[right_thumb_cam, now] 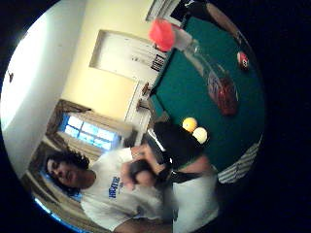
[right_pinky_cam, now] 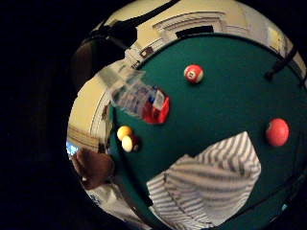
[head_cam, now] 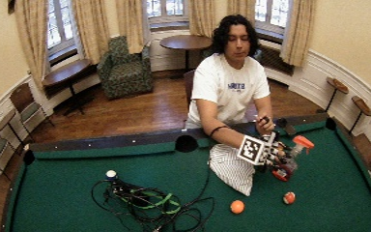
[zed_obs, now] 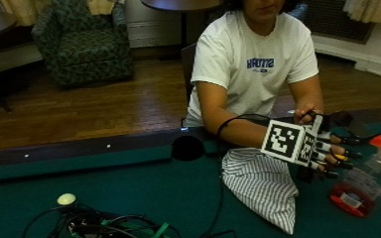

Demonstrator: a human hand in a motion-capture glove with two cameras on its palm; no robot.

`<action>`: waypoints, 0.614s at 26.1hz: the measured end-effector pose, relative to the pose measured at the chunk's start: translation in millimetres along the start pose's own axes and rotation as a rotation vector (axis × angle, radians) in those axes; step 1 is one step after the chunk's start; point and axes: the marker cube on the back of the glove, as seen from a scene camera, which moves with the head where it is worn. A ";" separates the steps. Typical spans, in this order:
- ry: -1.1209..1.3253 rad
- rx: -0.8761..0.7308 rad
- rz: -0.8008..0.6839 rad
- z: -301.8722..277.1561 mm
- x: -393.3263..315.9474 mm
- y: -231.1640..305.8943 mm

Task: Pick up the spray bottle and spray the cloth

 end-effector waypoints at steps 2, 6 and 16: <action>0.054 -0.016 -0.032 -6.3 -10.6 14.1; 0.206 -0.063 -0.044 -22.3 -23.3 41.3; 0.432 -0.220 -0.069 -65.6 -55.4 119.3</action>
